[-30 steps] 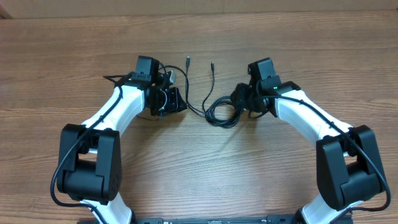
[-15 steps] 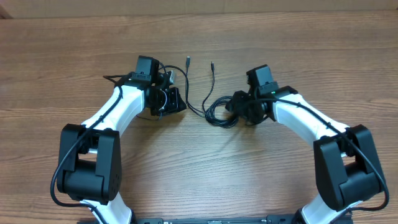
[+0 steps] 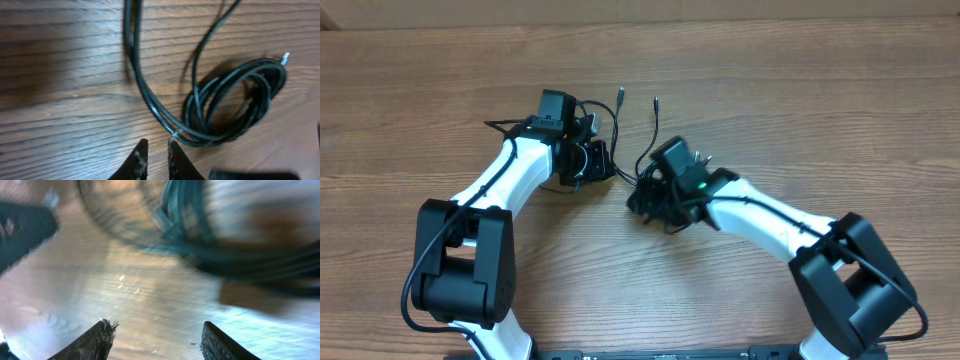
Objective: Untangle cables
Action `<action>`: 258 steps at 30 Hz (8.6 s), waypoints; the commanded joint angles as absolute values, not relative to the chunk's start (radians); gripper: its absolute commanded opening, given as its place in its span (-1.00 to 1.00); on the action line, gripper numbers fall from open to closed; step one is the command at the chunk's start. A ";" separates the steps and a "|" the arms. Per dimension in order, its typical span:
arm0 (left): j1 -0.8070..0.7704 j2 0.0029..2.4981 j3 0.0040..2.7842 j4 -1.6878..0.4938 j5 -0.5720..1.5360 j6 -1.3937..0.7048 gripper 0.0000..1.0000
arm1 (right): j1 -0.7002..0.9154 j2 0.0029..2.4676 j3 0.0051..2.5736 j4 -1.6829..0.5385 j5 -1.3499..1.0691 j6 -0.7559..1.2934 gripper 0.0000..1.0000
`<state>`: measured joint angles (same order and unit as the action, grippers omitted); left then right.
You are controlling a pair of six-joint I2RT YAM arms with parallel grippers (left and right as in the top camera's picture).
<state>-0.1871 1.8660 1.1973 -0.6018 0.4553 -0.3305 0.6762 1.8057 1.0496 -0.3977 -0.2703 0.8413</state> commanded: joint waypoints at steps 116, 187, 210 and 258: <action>-0.214 1.855 1.195 -0.939 0.573 -0.383 -0.92 | 0.607 2.017 1.328 -0.680 -0.203 0.633 -0.50; -0.435 1.861 1.082 -0.668 0.199 -0.853 -0.38 | 0.564 2.017 1.315 -0.638 -0.226 0.628 -0.10; -0.408 1.752 1.123 -0.707 0.221 -0.701 -0.92 | 0.536 2.016 1.315 -0.689 -0.479 0.490 -0.92; -0.404 1.848 1.121 -0.699 0.073 -0.741 -0.45 | 0.460 2.017 1.230 -0.596 -0.546 0.449 -0.81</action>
<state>-0.4107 1.8351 1.1126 -0.7044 0.1211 -0.7303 0.4541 2.0060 1.2392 -0.6025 -0.5671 0.4400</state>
